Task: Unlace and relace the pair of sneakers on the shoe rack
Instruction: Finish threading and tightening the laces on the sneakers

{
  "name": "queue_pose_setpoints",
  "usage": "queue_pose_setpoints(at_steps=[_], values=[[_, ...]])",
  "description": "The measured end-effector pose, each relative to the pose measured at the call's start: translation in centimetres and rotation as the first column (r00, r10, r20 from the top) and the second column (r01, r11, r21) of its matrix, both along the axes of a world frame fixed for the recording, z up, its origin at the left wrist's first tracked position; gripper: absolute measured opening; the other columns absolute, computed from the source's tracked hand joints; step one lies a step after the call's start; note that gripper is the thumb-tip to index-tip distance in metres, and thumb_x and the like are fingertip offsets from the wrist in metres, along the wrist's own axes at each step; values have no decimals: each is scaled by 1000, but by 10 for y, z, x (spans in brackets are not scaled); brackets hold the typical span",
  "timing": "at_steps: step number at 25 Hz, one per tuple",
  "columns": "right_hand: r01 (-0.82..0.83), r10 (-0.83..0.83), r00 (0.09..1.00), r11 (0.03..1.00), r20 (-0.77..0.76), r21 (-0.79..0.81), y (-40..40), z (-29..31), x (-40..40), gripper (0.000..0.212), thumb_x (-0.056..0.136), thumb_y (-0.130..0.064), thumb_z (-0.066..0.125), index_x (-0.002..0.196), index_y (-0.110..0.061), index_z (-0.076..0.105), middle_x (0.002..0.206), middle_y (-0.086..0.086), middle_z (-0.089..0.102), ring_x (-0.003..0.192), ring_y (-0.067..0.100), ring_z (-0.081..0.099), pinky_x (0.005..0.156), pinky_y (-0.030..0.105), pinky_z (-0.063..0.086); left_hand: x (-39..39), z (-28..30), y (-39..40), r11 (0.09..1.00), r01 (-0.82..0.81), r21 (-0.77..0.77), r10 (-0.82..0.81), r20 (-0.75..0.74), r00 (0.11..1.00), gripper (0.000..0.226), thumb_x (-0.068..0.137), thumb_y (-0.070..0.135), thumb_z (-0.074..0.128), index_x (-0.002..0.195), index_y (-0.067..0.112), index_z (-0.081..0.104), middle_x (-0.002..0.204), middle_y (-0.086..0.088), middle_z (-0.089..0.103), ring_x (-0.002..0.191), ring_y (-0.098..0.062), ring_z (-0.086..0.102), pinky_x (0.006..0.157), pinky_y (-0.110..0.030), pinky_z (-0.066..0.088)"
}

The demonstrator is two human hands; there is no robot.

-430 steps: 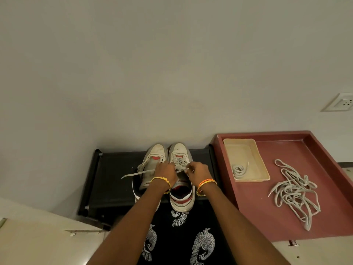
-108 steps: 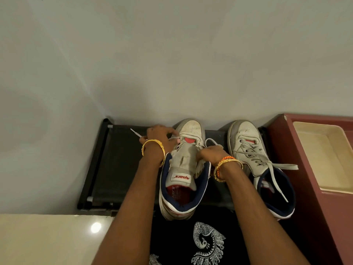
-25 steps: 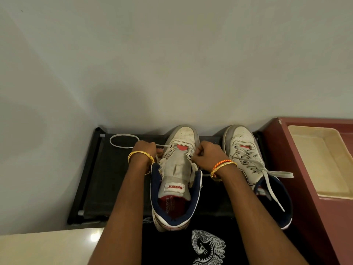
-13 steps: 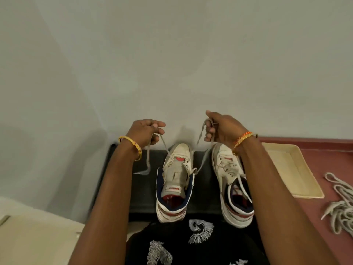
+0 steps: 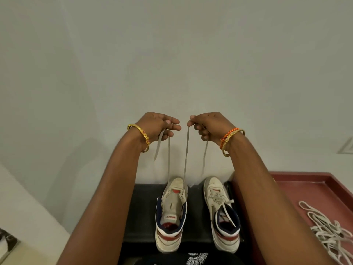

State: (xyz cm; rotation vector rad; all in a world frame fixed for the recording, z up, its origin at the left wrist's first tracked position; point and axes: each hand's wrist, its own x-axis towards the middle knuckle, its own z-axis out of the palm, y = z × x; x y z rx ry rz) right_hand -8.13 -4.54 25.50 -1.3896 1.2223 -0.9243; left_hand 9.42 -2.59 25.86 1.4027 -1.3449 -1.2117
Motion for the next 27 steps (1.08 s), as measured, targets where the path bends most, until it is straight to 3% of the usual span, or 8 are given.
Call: queue_pose_setpoints(at_steps=[5,8,11,14,16,18,21,27], values=[[64,-64,998,998,-7,-9,5,15,5,18,92,-13,53,83,-7,68,62,-1,51,47,9,38,46,20,34,-9,17,7,1000,-23,-9,23,49,999,29,95,-4,36,99,3,64,80,-5,67,47,-8,55,52,-17,46],[328,-332,941,943,-62,-63,3,-24,-2,21,86,-12,54,81,4,67,65,6,50,53,17,39,46,22,31,0,-24,1,983,-182,22,178,126,976,24,91,1,42,98,7,64,84,-5,65,50,-14,47,50,-20,41],[592,-606,791,794,-89,-141,2,-79,-12,24,85,-16,57,73,4,63,61,7,51,62,22,46,49,22,34,14,-104,-14,959,-285,3,264,369,891,16,88,10,53,97,14,66,98,-9,66,75,-24,63,76,-29,52],[417,-364,860,906,-359,80,-10,-151,-2,24,84,-22,62,82,1,68,71,9,60,70,23,54,65,24,41,17,-185,-32,976,-194,102,102,572,814,27,88,12,57,114,8,66,119,-10,65,109,-27,59,97,-31,44],[249,-51,848,917,-528,311,-20,-207,9,30,81,-28,64,89,1,67,77,11,64,74,25,58,74,31,48,13,-227,-46,979,-82,187,-58,638,768,28,89,11,57,116,7,66,120,-12,64,111,-27,59,98,-32,44],[178,139,817,862,-559,475,-23,-252,19,43,80,-33,66,104,3,62,96,13,66,83,25,60,78,32,51,10,-262,-60,963,9,268,-194,675,711,29,90,11,55,116,7,65,119,-13,65,109,-28,59,95,-31,45],[138,235,805,819,-544,557,-24,-284,29,52,83,-31,62,122,3,52,114,14,60,97,26,60,74,29,46,14,-296,-77,941,71,330,-299,717,629,28,89,13,58,115,8,67,117,-13,66,107,-27,61,94,-30,46],[145,226,747,862,-626,485,-35,-307,34,43,87,-32,56,118,-1,57,113,16,62,100,28,62,81,33,52,22,-329,-80,972,25,234,-186,701,688,16,86,15,64,88,0,70,93,-15,69,89,-28,64,78,-28,49]])
